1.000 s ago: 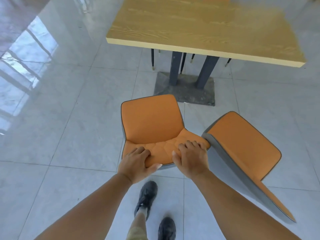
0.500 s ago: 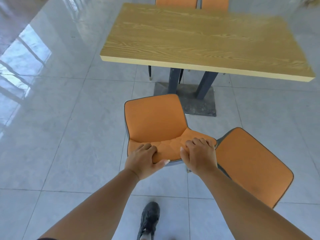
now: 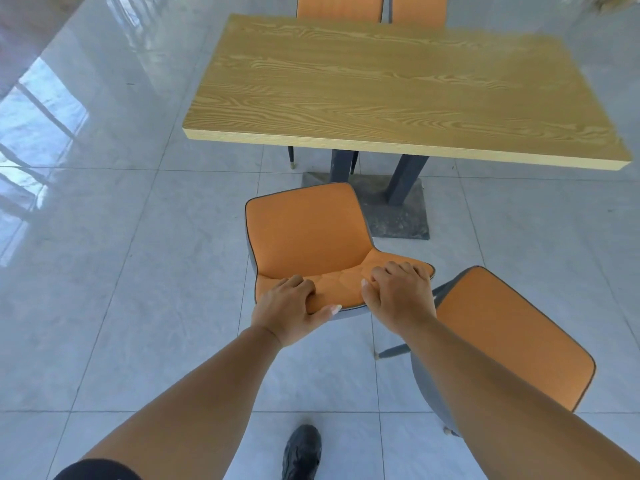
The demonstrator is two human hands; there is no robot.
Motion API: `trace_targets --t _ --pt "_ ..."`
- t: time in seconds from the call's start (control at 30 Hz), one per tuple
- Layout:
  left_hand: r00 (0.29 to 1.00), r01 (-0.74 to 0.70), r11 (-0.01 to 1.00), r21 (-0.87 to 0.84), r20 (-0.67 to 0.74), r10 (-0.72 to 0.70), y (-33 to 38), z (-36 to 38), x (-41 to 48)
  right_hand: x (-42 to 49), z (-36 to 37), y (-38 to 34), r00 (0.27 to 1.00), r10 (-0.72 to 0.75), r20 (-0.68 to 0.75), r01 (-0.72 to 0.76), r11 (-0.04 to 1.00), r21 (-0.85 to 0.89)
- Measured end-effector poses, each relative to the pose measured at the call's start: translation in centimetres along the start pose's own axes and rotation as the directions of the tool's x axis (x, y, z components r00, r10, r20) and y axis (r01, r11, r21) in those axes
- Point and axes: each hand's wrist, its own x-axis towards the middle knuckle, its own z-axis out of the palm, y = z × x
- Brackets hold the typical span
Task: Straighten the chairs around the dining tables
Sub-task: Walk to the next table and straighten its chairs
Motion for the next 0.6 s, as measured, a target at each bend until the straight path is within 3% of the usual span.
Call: trace_targets --t 0.33,0.47,0.6 --pt "1.000 0.001 1.000 -0.032 -0.019 -0.001 -0.5 0.0 0.7 0.9 0.2 0.0 1.000 0.010 0.002 -0.010 1.000 0.023" --pt "0.993 0.010 0.999 -0.037 0.120 -0.005 -0.2 -0.8 0.4 0.4 -0.8 -0.2 0.995 0.028 0.097 -0.033 0.998 0.056" --pt "0.959 0.087 0.995 -0.055 0.274 -0.069 1.3 -2.8 0.0 -1.4 -2.9 -0.9 0.988 0.128 0.083 -0.139 0.979 0.148"
